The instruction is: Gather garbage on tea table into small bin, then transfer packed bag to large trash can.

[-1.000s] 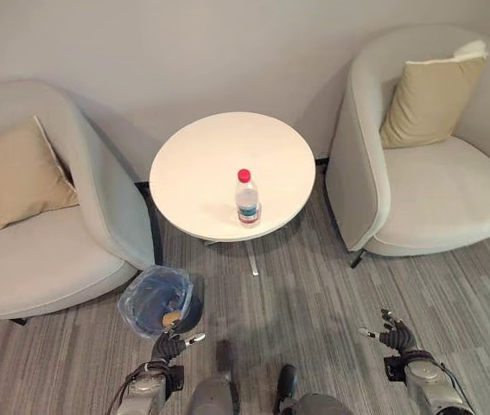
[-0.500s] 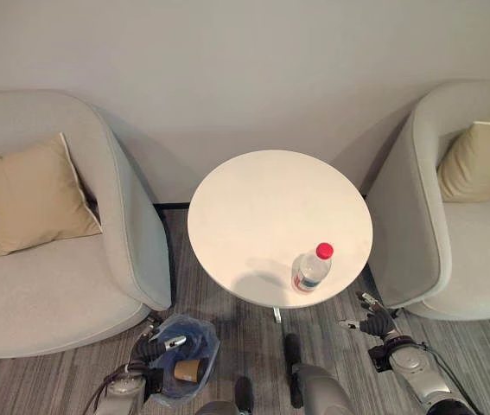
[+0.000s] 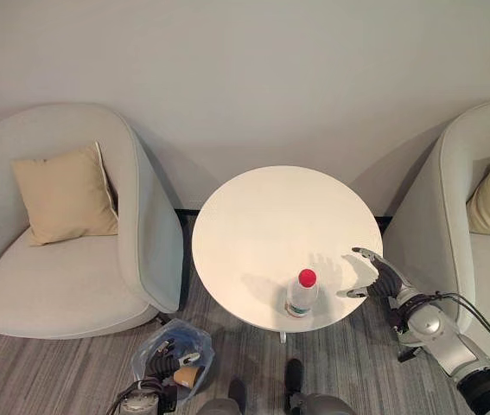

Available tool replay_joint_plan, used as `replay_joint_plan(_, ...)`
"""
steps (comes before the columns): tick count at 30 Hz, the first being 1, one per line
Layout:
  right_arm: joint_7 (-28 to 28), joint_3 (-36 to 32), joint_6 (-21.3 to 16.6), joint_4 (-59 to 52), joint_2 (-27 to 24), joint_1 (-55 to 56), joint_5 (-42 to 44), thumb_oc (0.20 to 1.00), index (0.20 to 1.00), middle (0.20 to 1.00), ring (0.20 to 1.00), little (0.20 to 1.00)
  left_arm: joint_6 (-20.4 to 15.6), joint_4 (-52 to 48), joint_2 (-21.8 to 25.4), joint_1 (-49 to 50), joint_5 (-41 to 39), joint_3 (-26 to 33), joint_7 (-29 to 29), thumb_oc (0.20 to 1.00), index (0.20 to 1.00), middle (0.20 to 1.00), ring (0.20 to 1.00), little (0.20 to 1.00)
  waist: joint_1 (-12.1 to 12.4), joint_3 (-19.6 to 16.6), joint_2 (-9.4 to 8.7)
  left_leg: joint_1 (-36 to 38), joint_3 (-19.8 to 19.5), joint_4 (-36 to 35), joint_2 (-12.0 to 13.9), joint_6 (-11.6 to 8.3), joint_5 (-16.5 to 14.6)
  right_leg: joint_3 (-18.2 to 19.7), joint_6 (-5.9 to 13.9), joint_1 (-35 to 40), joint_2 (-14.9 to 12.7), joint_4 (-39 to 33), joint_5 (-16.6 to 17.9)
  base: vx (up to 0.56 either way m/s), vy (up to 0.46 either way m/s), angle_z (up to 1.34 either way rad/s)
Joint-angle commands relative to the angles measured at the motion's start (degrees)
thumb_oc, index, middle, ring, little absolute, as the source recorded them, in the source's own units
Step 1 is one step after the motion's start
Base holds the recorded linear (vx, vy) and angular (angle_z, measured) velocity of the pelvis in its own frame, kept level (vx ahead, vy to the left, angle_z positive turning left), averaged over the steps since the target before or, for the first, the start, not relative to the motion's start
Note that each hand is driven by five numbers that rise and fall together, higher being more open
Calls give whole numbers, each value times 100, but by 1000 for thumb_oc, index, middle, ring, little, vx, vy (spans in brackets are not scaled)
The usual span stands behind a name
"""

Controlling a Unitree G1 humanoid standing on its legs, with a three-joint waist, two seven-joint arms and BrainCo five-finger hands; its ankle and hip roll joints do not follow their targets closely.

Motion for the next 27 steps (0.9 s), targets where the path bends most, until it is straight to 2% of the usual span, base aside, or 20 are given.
replay_joint_plan(1, 18, 208, -312, -235, -172, -101, -182, 1000, 1000, 1000, 1000, 1000, -203, 13, 186, -148, 156, -150, 9, 1000, 1000, 1000, 1000, 1000, 3, -232, -113, -177, -224, 59, 8, -207, 117, 72, 623, 730, -184, 106, -1385, 16, -25, 16)
replay_joint_plan(17, 254, 595, -323, -335, 48, -29, -205, 1000, 1000, 1000, 1000, 1000, -151, 36, 109, -153, 243, -290, -43, 1000, 1000, 1000, 1000, 1000, 13, -261, -109, -55, -347, 61, 44, -251, 93, -74, 567, 904, -147, 126, -1495, 11, -13, 8)
replay_joint_plan(27, 441, 430, -386, -739, -47, 349, -4, 1000, 1000, 1000, 1000, 1000, -158, -69, 115, -132, 295, -309, -73, 1000, 1000, 1000, 1000, 1000, -63, -270, -90, -20, -313, 79, 77, -281, 96, -62, 557, 935, -137, 118, -1502, 0, 0, 0)
